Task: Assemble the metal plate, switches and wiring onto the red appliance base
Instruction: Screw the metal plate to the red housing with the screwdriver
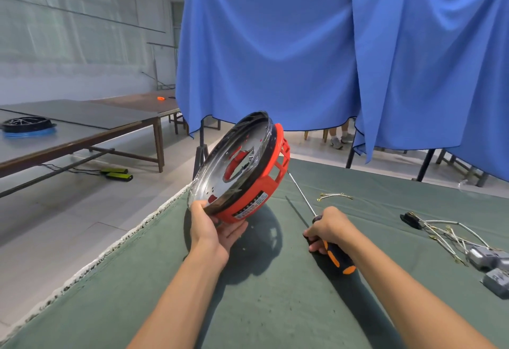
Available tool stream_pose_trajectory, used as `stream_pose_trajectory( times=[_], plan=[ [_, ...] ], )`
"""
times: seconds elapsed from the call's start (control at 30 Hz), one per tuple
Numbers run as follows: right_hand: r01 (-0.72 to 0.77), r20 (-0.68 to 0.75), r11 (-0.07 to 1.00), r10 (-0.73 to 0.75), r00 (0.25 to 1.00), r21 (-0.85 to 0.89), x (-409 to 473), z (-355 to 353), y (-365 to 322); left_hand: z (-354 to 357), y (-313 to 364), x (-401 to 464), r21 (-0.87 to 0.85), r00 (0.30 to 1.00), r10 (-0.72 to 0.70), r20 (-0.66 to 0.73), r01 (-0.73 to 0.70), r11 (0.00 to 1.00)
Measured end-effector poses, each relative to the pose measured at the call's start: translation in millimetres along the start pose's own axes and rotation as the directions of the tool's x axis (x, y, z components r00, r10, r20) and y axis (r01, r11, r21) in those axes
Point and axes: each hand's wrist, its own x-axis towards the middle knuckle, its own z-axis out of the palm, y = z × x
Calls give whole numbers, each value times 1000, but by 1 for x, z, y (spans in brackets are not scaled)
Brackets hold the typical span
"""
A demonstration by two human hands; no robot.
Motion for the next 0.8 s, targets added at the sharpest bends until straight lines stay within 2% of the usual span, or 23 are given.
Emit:
stream_pose_trajectory(
  times=[0.07,0.13,0.23,0.33,0.43,0.57,0.63,0.67,0.73,0.8],
  plan=[
    [16,-14,996,-18,1000,-85,-7,2,2,-3,1,-2,19,1000,9,0,-9,1000],
    [18,-5,996,-18,1000,-89,-17,2,7,-6,2,-6,34,1000,20,-1,-20,999],
    [4,-12,993,-2,1000,118,-33,-8,24,-7,4,-11,84,998,60,-16,-59,995],
    [29,-107,949,6,994,314,-48,-36,41,-4,11,-11,258,982,190,-1,-183,948],
    [128,-239,891,-23,971,435,-67,-71,48,-4,14,-12,377,962,271,14,-257,890],
    [286,-392,807,-75,917,516,-95,-105,43,-5,14,-13,570,955,280,95,-283,771],
    [340,-410,791,-125,904,509,-111,-111,35,0,16,-15,662,975,131,181,-219,717],
    [357,-405,790,-152,902,498,-119,-112,30,2,16,-16,716,974,-25,225,-148,682],
    [376,-378,802,-204,903,464,-134,-111,18,12,14,-21,831,896,-356,266,-26,556],
    [380,-334,826,-249,909,417,-146,-106,7,23,10,-27,906,808,-519,280,-44,421]
  ],
)
